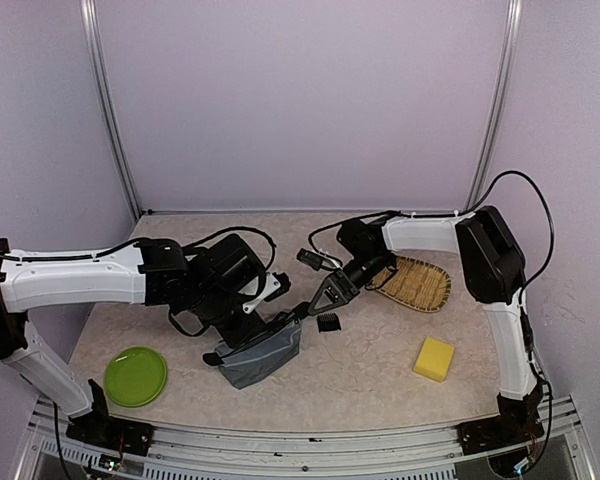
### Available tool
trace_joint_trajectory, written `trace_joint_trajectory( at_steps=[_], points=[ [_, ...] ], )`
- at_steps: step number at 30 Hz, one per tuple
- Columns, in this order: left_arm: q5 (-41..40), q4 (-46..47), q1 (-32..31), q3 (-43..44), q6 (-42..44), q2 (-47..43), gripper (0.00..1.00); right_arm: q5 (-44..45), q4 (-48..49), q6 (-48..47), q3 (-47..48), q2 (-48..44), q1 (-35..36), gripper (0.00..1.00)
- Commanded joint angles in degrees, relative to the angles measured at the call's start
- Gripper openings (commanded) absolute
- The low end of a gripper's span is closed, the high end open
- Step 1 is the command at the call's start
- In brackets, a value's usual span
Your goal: Sort the hair-cutting tools
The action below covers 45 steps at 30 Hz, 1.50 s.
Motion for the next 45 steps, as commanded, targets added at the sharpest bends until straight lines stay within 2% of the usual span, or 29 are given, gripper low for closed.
trace_joint_trajectory(
  at_steps=[1,5,8,9,13,22,29,35,41,45],
  points=[
    [0.7,1.0,0.2,-0.4,1.0,0.0,0.00,-5.3,-3.8,-2.5,2.1,1.9,-0.2,0.42],
    [0.4,-0.2,0.2,-0.7,0.6,-0.3,0.00,-7.3,-5.9,-4.6,3.2,2.5,-0.2,0.43],
    [-0.3,-0.6,0.2,-1.8,0.4,-0.1,0.00,-6.1,-4.1,-1.9,3.7,2.9,-0.1,0.37],
    [-0.7,-0.8,0.2,-2.1,0.2,0.1,0.00,-5.5,-3.4,-0.8,3.7,3.1,-0.2,0.32],
    [-1.4,-0.8,0.2,-2.7,-0.3,-0.1,0.00,-6.3,-3.4,-0.3,4.0,4.0,-0.2,0.00],
    [-0.3,1.9,0.2,-3.4,2.0,2.3,0.00,-9.6,-2.0,1.0,0.5,0.6,-0.2,0.00],
    [-1.6,1.0,0.3,1.5,5.0,10.1,0.00,-10.7,-2.0,0.5,-2.4,-1.3,-0.2,0.00],
    [-1.2,2.6,0.1,4.7,9.0,12.7,0.00,-10.8,-1.4,0.3,-4.4,-3.0,-0.2,0.00],
    [-2.3,-8.9,-1.7,8.0,6.8,13.2,0.00,-7.8,-0.6,0.7,-5.7,-6.4,-0.1,0.00],
    [-0.7,-13.0,-2.5,7.7,4.2,11.5,0.00,-7.8,0.9,1.7,-7.1,-9.4,0.0,0.00]
  ],
)
